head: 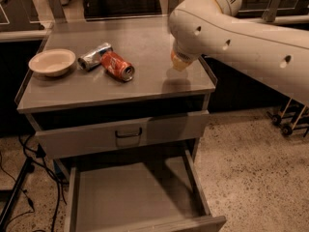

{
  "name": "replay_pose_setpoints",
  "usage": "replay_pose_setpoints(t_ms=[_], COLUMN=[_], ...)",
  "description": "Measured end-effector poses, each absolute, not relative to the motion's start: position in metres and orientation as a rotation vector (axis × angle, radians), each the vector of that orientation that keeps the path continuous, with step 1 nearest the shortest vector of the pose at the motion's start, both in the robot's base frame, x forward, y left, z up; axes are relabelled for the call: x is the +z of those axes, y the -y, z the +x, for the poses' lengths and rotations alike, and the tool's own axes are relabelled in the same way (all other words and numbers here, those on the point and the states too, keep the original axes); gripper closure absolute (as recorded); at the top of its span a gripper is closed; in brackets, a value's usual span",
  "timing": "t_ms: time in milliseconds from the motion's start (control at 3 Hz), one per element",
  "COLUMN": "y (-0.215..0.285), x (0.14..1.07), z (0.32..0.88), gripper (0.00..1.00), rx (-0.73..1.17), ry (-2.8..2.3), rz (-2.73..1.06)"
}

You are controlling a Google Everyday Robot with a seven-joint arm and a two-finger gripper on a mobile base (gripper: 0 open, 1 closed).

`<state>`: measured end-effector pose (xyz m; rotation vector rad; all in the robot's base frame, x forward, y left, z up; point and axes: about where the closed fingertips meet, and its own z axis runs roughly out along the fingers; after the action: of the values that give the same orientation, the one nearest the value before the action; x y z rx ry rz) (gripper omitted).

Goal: Pick orange from middle drawer and place on counter

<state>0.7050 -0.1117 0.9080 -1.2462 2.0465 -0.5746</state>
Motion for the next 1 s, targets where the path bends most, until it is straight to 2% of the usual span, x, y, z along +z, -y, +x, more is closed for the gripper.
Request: replay_pose_setpoints(t_ms=[333, 667, 1000], y=[0.107, 0.111, 0.087], x=[0.907, 0.892, 0.878], z=[0.725, 0.743, 0.748], gripper=[1.00, 1.00, 1.00], rx=[-0.516, -0.378, -0.172], ry=[-2.040, -2.056, -2.053], rz=[-1.264, -1.308, -1.430])
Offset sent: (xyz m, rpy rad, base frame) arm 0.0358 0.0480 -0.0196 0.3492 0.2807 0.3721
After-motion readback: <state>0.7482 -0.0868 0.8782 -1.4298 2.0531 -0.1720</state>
